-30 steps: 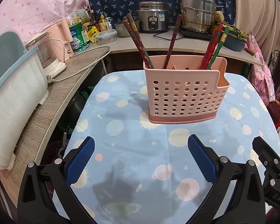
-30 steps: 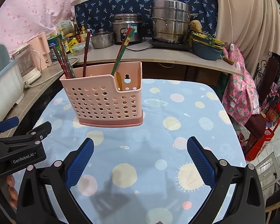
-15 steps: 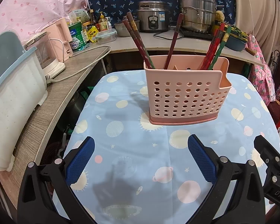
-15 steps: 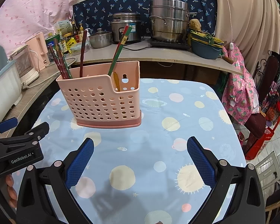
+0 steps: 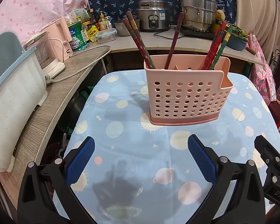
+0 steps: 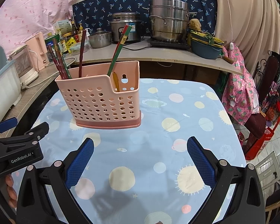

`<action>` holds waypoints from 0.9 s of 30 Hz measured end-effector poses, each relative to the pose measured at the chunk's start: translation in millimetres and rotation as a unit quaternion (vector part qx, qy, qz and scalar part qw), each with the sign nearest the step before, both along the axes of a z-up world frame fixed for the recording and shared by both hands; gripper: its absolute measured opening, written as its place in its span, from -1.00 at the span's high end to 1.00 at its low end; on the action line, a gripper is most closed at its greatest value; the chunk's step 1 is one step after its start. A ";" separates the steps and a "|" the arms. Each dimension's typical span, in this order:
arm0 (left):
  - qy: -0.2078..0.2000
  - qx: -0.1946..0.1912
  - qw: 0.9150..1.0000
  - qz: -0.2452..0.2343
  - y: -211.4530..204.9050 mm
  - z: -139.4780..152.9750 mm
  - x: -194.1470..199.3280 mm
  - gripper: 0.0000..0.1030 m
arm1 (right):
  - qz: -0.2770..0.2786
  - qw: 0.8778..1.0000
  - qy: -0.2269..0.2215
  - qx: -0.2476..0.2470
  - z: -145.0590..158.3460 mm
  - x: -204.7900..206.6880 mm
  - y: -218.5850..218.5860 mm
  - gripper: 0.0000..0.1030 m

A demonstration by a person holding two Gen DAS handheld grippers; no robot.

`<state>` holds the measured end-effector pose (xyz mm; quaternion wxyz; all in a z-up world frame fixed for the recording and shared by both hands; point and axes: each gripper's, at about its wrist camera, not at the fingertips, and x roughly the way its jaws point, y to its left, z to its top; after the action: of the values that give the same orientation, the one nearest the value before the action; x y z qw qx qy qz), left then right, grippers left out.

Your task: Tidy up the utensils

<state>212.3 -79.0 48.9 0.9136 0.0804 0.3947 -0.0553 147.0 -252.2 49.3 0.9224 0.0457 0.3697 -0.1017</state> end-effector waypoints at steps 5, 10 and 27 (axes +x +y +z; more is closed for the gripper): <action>-0.003 0.001 1.000 -0.003 -2.1 -0.9 3.5 -0.85 | -0.001 1.000 0.001 0.002 -0.3 2.8 -2.5 -0.87; 0.019 -0.007 1.000 -0.006 -1.7 -5.6 10.8 -0.86 | -0.004 1.000 0.001 0.003 -1.2 5.0 -4.2 -0.87; 0.000 0.005 1.000 -0.001 -5.5 -1.6 11.3 -0.86 | -0.005 1.000 0.005 0.007 -7.7 12.3 -5.0 -0.87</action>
<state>223.6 -84.5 47.3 0.9130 0.0853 0.3951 -0.0543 159.3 -257.2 41.7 0.9196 0.0536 0.3750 -0.1038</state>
